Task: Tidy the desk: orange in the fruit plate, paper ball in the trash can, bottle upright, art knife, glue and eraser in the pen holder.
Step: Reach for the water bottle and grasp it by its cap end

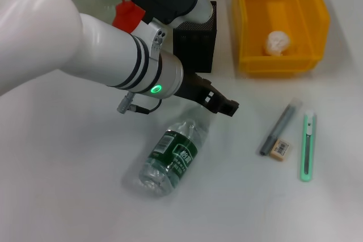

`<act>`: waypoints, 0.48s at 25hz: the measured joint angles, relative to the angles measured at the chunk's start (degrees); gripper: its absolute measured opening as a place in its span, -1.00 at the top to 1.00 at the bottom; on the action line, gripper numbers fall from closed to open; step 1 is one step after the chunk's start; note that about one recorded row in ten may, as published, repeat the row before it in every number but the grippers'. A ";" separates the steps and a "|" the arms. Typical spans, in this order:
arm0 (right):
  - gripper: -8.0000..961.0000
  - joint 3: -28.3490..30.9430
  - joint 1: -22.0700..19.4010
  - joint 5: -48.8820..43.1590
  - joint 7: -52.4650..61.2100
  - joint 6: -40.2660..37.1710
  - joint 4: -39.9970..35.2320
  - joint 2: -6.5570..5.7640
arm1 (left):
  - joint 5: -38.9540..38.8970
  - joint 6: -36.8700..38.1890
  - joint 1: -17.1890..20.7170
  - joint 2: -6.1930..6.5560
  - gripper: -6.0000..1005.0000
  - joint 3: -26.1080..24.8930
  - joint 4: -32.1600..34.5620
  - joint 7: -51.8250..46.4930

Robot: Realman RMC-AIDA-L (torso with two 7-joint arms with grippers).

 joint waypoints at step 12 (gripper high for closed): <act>-0.25 0.00 -0.82 -0.17 0.00 -0.43 0.16 0.26 | 2.41 -2.54 -1.19 0.00 -0.53 3.25 -1.84 -3.54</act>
